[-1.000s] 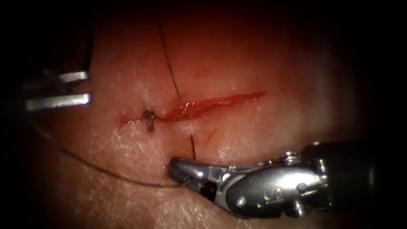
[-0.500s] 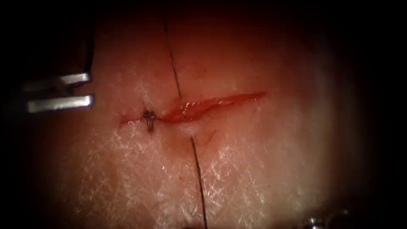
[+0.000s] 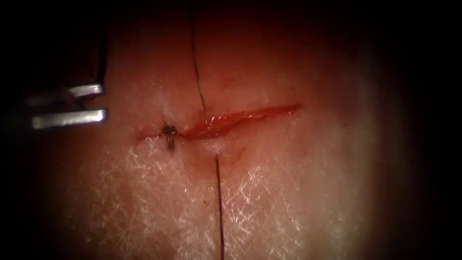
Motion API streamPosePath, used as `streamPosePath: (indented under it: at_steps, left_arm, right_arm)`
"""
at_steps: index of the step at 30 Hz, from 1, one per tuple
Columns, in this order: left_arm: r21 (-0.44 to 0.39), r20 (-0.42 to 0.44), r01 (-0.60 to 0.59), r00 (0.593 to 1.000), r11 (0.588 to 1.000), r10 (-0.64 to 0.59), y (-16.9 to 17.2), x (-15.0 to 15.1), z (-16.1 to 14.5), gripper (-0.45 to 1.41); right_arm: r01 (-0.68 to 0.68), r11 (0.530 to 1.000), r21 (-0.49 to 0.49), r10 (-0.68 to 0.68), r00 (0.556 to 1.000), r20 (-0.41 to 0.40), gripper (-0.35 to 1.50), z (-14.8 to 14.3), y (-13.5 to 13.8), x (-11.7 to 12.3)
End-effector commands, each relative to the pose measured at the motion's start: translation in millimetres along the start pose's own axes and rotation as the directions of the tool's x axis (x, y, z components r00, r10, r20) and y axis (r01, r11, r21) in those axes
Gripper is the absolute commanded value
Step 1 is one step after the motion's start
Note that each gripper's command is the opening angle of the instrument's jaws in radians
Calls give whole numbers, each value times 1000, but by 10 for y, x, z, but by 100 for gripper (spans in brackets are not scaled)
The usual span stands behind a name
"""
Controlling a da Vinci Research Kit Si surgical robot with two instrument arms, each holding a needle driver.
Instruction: Wound Closure
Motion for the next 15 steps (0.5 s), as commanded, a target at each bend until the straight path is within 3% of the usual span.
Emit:
streamPosePath:
  at_steps: [1, 3, 4, 10, 15]
  left_arm:
    - [-2, -2, 0, 1000, 1000, 0, 1, -6, 6, -45]
    - [-2, -2, 0, 1000, 1000, 0, 1, -6, 6, -45]
    - [-2, -2, 0, 1000, 1000, 0, 1, -6, 6, -45]
    - [-3, -2, 0, 1000, 1000, 0, 1, -6, 6, -45]
    - [-3, -3, -1, 1000, 1000, 1, 0, -8, 6, -45]
  right_arm:
    - [-5, 1000, -23, 5, 1000, -12, 46, 1, -4, 1]
    - [-8, 997, -78, 7, 1000, -8, 104, -8, 3, 0]
    - [-14, 994, -108, 14, 1000, 0, 123, -14, 10, -2]
    - [-32, 983, -182, 38, 999, 29, 131, -45, 41, -35]
    - [-23, 975, -222, 39, 997, 69, 133, -40, 62, -67]
